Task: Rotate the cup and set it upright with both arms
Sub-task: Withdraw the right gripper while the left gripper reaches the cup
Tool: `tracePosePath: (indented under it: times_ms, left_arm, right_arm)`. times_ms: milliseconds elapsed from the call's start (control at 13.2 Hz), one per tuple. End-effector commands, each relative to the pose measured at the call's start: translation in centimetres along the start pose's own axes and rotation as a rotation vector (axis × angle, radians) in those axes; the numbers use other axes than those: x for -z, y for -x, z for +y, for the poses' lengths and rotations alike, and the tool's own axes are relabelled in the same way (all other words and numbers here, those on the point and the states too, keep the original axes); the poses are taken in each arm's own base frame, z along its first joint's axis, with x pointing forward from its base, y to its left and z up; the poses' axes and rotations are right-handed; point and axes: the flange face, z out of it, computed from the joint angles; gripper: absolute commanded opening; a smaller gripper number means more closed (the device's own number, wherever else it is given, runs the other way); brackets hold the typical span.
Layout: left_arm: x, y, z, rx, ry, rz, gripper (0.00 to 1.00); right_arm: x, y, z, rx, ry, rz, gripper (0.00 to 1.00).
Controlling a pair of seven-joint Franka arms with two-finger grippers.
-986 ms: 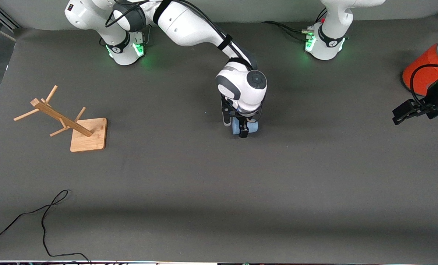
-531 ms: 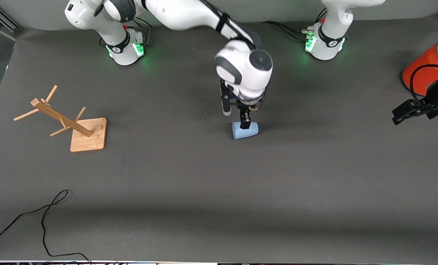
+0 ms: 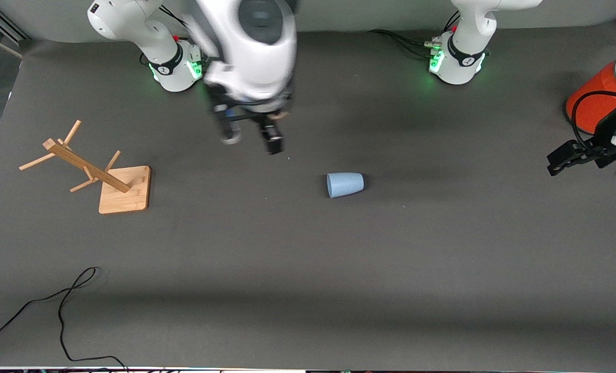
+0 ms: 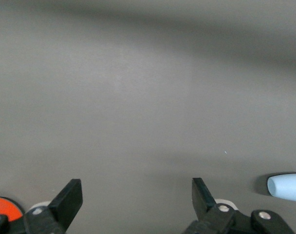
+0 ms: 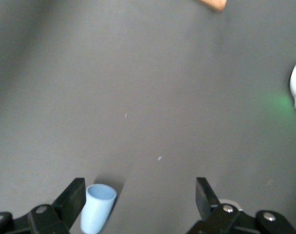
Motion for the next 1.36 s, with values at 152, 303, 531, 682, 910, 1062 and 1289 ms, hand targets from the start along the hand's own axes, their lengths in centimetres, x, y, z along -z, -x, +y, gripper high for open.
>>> tracePosePath:
  times_ms: [152,303,531,682,910,1062,1289]
  left_arm:
    - [-0.8,0.4,11.3,0.065,-0.001,0.011,1.0]
    - [-1.0,0.3,18.2,0.083,-0.037,0.057,1.0]
    - [-3.3,1.5,29.1,0.073,-0.056,0.084,1.0]
    - [-6.4,2.5,34.8,0.051,-0.058,0.082,1.0]
    - [-10.0,4.2,42.3,-0.03,-0.051,0.098,1.0]
    - [-12.0,6.4,45.3,-0.082,-0.058,0.093,1.0]
    - [-16.5,11.1,47.8,-0.194,-0.206,0.084,1.0]
  right_arm:
    - [2.2,-18.0,5.6,0.322,-0.008,-0.085,1.0]
    - [2.0,-24.2,7.5,0.428,-0.025,-0.088,1.0]
    - [0.6,-32.7,11.6,0.507,-0.117,-0.103,1.0]
    - [-1.1,-35.2,13.8,0.582,-0.173,-0.099,1.0]
    - [-1.7,-37.2,15.0,0.695,-0.202,-0.074,1.0]
    - [-2.1,-39.0,15.3,0.846,-0.233,-0.026,1.0]
    - [-2.2,-40.5,15.0,1.015,-0.265,0.044,1.0]
